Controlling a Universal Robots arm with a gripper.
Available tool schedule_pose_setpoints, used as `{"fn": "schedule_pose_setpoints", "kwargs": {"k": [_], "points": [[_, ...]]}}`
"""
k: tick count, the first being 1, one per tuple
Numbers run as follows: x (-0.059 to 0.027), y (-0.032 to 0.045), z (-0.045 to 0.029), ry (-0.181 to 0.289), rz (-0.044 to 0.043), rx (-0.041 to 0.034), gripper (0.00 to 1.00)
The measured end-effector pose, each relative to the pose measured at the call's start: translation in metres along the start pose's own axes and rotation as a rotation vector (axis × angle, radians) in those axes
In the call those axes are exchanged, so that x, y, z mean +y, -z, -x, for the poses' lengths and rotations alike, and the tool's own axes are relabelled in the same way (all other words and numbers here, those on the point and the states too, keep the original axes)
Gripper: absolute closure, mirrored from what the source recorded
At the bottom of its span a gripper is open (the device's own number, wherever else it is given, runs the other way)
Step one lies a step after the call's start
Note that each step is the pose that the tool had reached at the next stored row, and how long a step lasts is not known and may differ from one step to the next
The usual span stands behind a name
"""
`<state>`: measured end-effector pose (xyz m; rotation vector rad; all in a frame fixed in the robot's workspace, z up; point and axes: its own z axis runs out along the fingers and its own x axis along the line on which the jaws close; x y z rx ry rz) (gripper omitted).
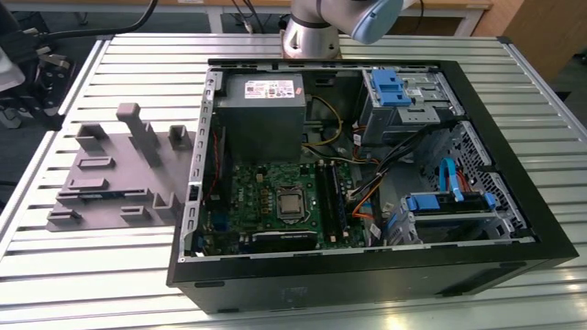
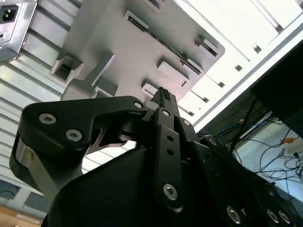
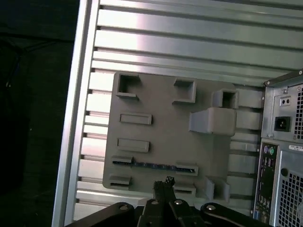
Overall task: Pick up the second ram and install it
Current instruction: 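Pick up the second ram and move it above second insertion slot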
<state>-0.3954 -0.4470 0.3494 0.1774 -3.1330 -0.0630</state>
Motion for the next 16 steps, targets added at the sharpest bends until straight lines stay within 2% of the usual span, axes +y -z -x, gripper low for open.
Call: {"fn": "schedule_pose_setpoints", "kwargs": {"k": [10,16], "points": [[0.0,-0.0008,-0.0002,0.168,-0.0013,0.0071,0.89],[0.0001,-0.0009,-0.0007,0.185,-0.0012,0.0076,0.89]]}}
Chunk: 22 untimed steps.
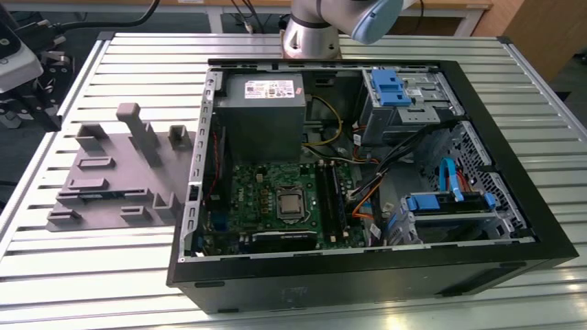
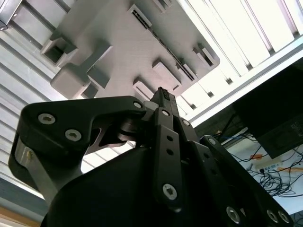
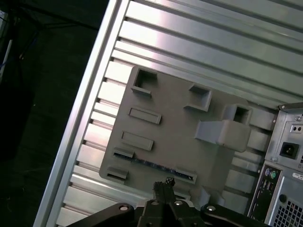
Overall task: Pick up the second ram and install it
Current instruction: 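Pick up the second ram and move it above second insertion slot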
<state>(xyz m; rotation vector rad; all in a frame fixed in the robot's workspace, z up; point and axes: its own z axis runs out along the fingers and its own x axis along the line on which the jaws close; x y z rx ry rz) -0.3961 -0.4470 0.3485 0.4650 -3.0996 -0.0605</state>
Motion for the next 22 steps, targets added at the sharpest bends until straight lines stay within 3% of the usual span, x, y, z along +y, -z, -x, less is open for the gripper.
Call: {"fn": "schedule_pose_setpoints", "kwargs": {"k": [22], "points": [[0.0003,0.0,-0.0009,0.027,0.0,0.0011,0.89]]}}
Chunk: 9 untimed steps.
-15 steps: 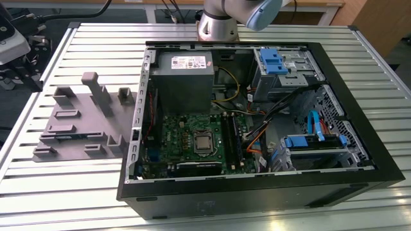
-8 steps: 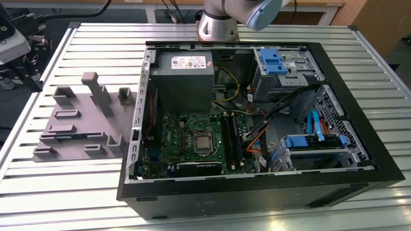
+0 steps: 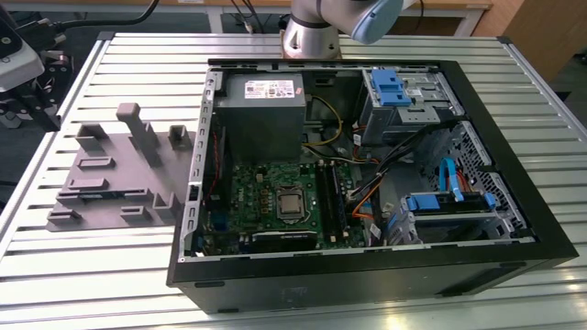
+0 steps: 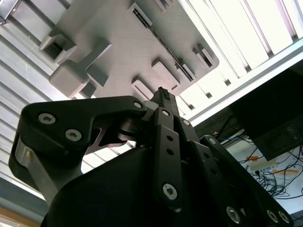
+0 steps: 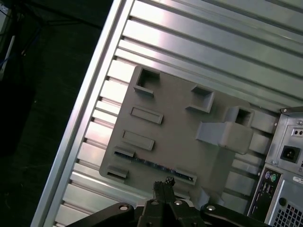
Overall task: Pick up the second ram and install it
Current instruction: 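Pick up the second ram and move it above second insertion slot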
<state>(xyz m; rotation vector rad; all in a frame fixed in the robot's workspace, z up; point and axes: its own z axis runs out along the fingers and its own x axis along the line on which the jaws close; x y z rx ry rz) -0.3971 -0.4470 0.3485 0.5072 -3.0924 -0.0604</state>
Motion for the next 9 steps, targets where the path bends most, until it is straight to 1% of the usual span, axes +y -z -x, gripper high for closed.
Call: {"fn": "schedule_pose_setpoints", "kwargs": {"k": [9], "points": [[0.0001,0.0,-0.0004,0.011,0.0,0.0005,0.89]]}}
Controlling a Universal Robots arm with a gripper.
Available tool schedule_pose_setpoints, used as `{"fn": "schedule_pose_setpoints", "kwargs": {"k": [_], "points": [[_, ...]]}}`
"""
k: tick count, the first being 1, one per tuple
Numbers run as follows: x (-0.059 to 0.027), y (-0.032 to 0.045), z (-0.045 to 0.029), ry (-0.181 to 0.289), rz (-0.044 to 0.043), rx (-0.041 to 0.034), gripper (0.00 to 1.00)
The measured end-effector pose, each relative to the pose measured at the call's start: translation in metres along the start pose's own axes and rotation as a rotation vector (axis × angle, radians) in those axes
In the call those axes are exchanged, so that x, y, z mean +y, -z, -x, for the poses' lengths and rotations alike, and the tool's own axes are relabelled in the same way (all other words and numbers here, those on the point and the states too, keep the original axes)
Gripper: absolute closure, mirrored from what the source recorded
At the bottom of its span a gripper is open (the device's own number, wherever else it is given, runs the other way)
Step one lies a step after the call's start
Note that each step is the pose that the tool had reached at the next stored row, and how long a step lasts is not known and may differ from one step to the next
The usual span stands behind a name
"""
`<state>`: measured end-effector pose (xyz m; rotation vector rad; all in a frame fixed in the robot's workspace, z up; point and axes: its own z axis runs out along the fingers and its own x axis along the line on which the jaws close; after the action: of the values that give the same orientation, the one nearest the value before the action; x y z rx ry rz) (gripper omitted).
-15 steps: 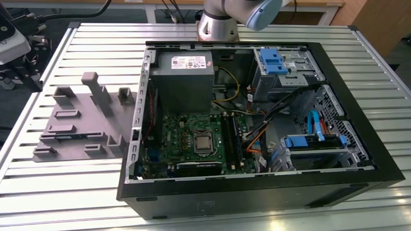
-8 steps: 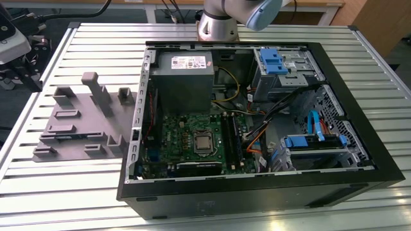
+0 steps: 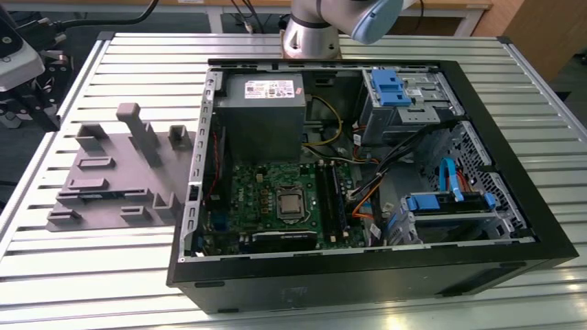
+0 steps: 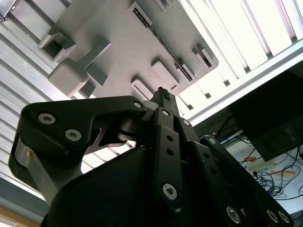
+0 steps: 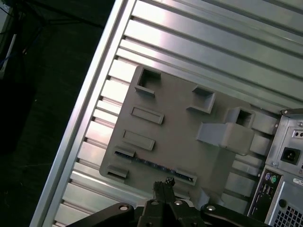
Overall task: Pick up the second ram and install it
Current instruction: 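Pick up the second ram and move it above second insertion slot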
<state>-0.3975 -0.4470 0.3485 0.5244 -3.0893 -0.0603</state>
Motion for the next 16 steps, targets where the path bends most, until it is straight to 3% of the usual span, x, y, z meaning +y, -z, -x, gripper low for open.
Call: {"fn": "schedule_pose_setpoints", "kwargs": {"k": [16], "points": [[0.0002,0.0,-0.0006,0.02,0.0,0.0007,0.89]]}}
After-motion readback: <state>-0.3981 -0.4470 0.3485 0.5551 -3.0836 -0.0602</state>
